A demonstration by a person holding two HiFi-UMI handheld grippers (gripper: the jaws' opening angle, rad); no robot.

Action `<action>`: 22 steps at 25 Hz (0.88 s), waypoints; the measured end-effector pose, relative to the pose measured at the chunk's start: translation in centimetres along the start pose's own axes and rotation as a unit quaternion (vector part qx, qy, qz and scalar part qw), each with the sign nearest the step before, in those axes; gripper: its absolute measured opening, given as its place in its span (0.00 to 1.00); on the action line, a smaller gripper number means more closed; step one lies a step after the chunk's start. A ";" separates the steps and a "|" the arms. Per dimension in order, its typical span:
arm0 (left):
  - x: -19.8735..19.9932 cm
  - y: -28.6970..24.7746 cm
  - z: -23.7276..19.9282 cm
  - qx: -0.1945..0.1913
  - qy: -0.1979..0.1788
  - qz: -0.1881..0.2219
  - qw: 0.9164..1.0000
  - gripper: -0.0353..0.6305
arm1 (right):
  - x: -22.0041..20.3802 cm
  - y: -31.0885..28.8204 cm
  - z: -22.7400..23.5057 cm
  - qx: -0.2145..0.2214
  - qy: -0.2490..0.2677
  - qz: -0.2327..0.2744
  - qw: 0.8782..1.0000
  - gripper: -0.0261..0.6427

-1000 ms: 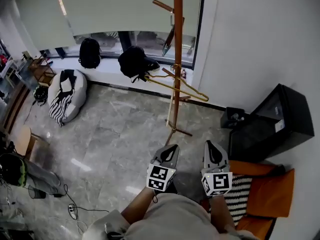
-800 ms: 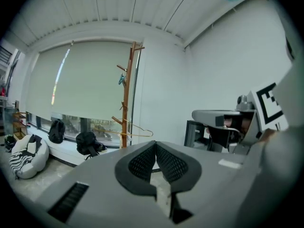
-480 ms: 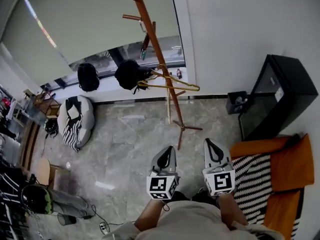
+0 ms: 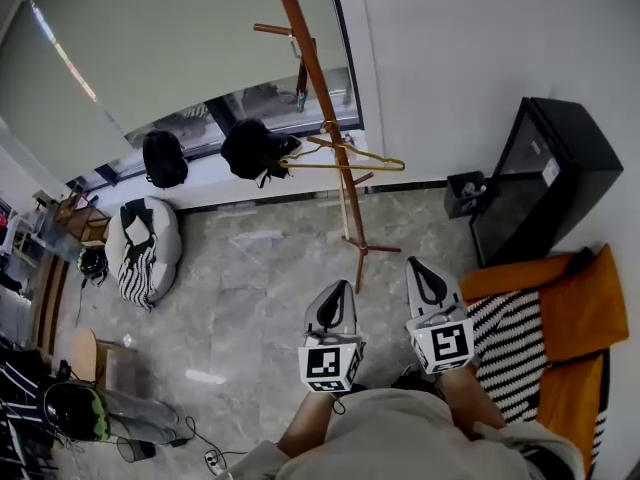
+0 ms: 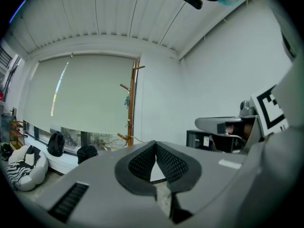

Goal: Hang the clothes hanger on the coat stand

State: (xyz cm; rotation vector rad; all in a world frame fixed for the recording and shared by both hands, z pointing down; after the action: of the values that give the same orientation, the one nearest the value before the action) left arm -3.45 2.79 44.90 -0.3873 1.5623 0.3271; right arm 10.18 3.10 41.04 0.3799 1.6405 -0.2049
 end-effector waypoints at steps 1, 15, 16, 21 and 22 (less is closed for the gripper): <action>0.2 0.3 -0.2 0.002 -0.001 0.004 1.000 0.07 | 0.0 -0.1 -0.3 0.000 0.004 -0.001 1.000 0.05; 1.3 -0.7 0.2 -0.001 -0.003 0.019 1.000 0.07 | 0.5 0.1 -1.6 0.020 0.029 -0.015 0.999 0.05; 1.4 -0.9 0.7 -0.003 -0.004 0.022 1.000 0.07 | 0.6 0.2 -1.2 0.019 0.030 -0.015 0.999 0.05; 1.5 -1.5 2.3 -0.009 -0.008 0.021 1.000 0.07 | 0.5 0.8 0.1 0.019 0.027 -0.016 0.999 0.05; 1.4 -1.6 2.5 -0.010 -0.009 0.019 1.000 0.07 | 0.4 0.8 0.2 0.020 0.024 -0.017 0.999 0.05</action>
State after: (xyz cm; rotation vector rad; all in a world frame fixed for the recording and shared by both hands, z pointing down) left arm -0.49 2.44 43.45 -0.3700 1.5502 0.3744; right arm 10.69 3.85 40.75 0.3896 1.6927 -0.2557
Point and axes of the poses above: the fingertips, and each gripper's own axes: y backward along the fingers, z to its right, x out of its top, the point moved 2 cm from there along y, backward along the fingers, and after that the axes turned 4 degrees about x, right-handed, at the moved point
